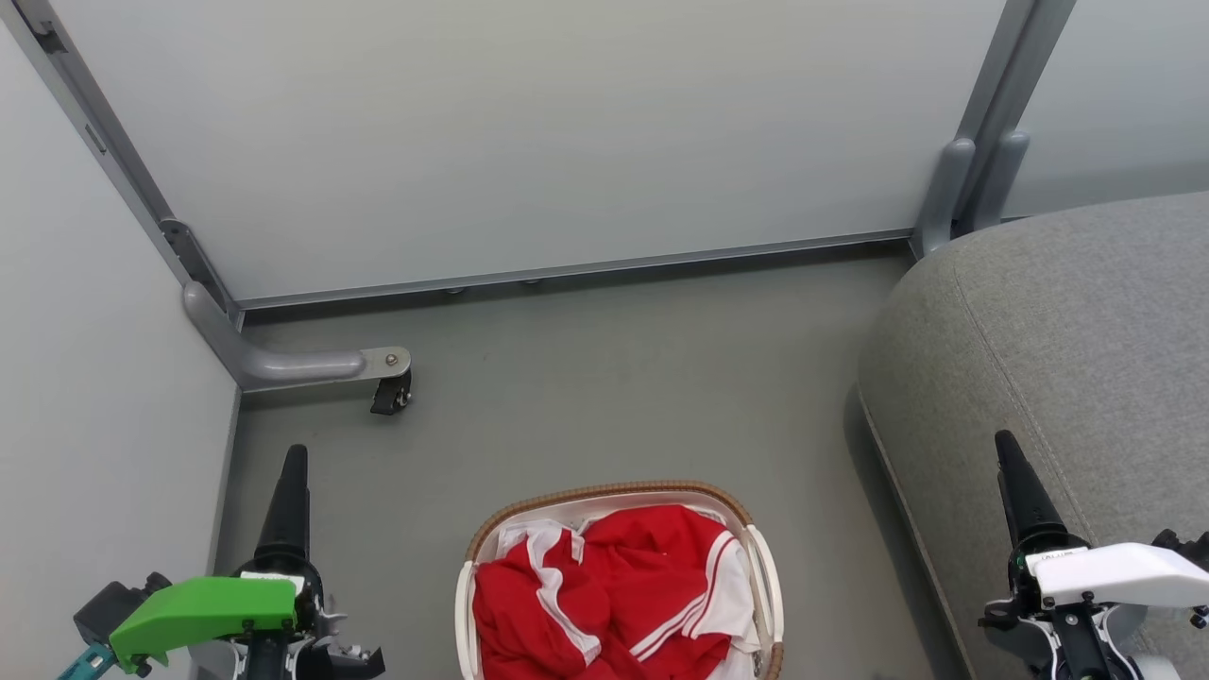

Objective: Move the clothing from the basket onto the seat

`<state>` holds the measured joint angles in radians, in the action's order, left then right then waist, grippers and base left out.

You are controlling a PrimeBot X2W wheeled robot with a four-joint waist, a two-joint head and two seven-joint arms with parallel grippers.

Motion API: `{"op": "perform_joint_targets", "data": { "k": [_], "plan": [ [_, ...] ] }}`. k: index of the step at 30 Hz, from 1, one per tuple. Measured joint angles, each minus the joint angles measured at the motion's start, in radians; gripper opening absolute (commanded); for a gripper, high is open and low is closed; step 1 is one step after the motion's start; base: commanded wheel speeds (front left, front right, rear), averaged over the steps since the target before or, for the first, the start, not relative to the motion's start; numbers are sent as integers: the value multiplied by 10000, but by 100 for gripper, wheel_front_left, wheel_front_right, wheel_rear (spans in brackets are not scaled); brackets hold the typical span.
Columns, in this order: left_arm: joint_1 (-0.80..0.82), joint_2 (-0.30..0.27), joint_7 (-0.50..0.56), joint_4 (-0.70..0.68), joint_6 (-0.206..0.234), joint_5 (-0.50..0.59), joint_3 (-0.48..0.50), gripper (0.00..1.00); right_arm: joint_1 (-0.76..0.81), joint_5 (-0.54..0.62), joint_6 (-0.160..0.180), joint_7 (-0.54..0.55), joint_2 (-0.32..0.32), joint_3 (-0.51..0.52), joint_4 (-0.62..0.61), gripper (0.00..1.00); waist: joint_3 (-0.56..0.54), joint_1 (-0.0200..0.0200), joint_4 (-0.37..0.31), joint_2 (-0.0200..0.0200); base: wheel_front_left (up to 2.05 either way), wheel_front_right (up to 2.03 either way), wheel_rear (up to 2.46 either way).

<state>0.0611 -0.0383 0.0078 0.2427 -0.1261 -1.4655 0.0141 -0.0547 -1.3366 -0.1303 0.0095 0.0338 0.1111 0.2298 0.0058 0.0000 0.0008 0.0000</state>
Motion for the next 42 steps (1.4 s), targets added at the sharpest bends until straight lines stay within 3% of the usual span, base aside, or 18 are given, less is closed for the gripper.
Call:
{"op": "perform_joint_targets", "data": {
  "k": [17, 30, 42],
  "plan": [
    [-12, -12, -621, -596, 0, 3300, -238, 100, 209, 3885, 0, -640, 40, -502, -1074, 100, 36, 0, 32, 1, 0, 0, 0],
    [-239, -23, -1032, -721, 199, 5852, -504, 100, 334, 5946, 0, -1041, 59, -754, -1127, 100, 40, 0, 59, 0, 0, 0, 0],
    [-411, -36, -1386, -694, 251, 7427, -865, 100, 459, 7549, 0, -1398, 75, -924, -1089, 100, -12, 0, 84, 0, 0, 0, 0]
  ]
}}
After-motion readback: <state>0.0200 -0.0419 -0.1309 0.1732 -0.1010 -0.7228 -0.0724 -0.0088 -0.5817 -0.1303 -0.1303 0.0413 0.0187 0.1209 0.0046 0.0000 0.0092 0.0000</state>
